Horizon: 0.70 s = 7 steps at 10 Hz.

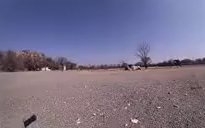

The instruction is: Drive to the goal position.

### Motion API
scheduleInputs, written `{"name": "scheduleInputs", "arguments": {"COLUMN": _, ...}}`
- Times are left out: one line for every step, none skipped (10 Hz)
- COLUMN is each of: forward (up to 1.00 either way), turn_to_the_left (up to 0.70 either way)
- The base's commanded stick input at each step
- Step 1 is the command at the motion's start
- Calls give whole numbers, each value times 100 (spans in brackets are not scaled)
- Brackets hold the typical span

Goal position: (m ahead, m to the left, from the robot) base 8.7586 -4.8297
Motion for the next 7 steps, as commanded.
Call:
{"name": "scheduleInputs", "arguments": {"forward": 50, "turn_to_the_left": 0}}
{"name": "scheduleInputs", "arguments": {"forward": 50, "turn_to_the_left": 0}}
{"name": "scheduleInputs", "arguments": {"forward": 50, "turn_to_the_left": 0}}
{"name": "scheduleInputs", "arguments": {"forward": 50, "turn_to_the_left": 0}}
{"name": "scheduleInputs", "arguments": {"forward": 50, "turn_to_the_left": 0}}
{"name": "scheduleInputs", "arguments": {"forward": 50, "turn_to_the_left": 0}}
{"name": "scheduleInputs", "arguments": {"forward": 50, "turn_to_the_left": 0}}
